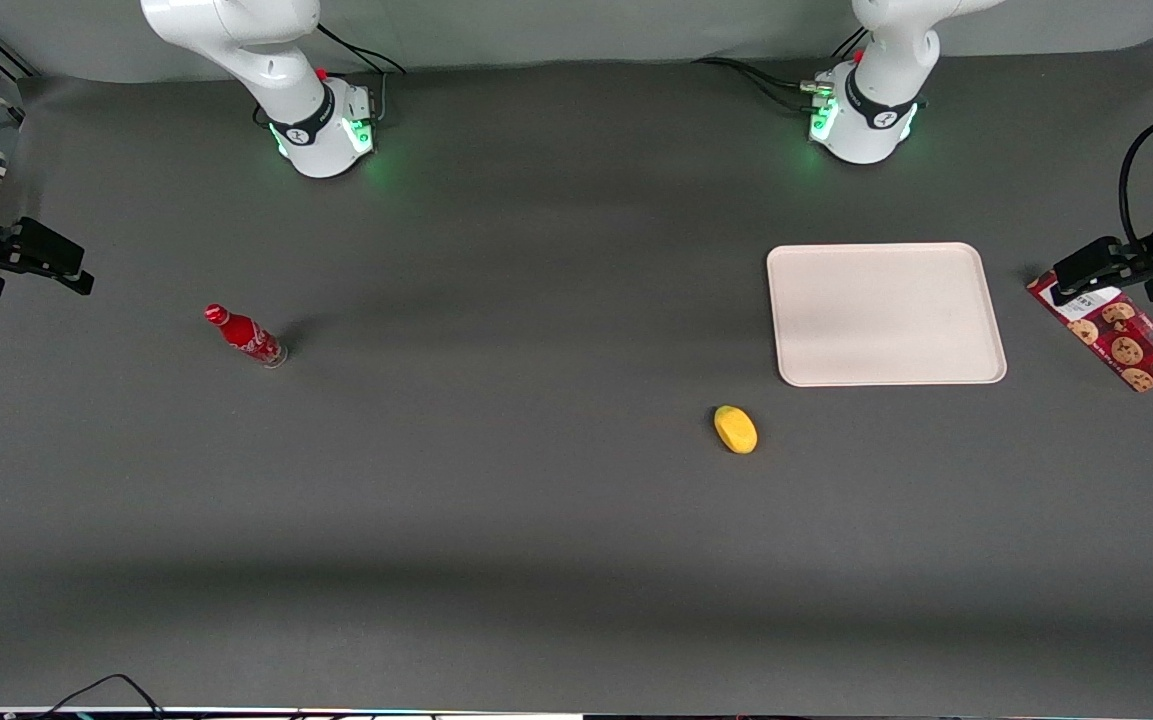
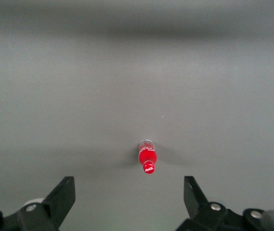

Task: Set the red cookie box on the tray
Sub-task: 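Lower the open left gripper over the red plaid cookie box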

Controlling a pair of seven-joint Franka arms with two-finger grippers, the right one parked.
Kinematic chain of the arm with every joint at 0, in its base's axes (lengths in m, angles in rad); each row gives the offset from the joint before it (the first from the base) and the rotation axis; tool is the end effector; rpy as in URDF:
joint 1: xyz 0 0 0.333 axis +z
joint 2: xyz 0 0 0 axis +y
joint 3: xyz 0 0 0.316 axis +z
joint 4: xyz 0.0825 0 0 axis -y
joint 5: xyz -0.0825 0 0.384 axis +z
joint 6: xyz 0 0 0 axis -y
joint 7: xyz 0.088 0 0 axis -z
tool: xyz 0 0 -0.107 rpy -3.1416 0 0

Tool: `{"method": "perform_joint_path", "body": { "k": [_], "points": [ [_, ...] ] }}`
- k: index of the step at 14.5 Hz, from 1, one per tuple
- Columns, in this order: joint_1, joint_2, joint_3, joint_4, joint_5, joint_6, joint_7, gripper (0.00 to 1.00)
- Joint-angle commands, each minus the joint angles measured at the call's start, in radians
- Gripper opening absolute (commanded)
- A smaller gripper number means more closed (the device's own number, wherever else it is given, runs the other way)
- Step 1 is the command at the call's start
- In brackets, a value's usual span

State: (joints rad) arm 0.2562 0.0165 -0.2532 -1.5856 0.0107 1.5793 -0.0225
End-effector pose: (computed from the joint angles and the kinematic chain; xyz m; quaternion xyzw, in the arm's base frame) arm 0.5595 0.0040 0.6094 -0.9999 -0.0126 0.0111 0.0034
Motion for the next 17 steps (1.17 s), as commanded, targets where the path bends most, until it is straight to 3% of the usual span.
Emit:
{"method": "perform_joint_path", "body": {
  "k": [1, 5, 11, 14, 17],
  "points": [
    [0.012, 0.016, -0.001, 0.036, -0.018, -0.031, 0.029, 1.00],
    [0.021, 0.017, 0.037, 0.035, -0.018, -0.041, 0.017, 1.00],
    [0.023, 0.094, 0.290, 0.018, 0.000, -0.029, 0.004, 1.00],
    [0.023, 0.123, 0.441, -0.058, 0.005, 0.075, 0.027, 1.00],
    [0.023, 0.143, 0.532, -0.213, 0.006, 0.284, 0.093, 1.00]
  ]
}}
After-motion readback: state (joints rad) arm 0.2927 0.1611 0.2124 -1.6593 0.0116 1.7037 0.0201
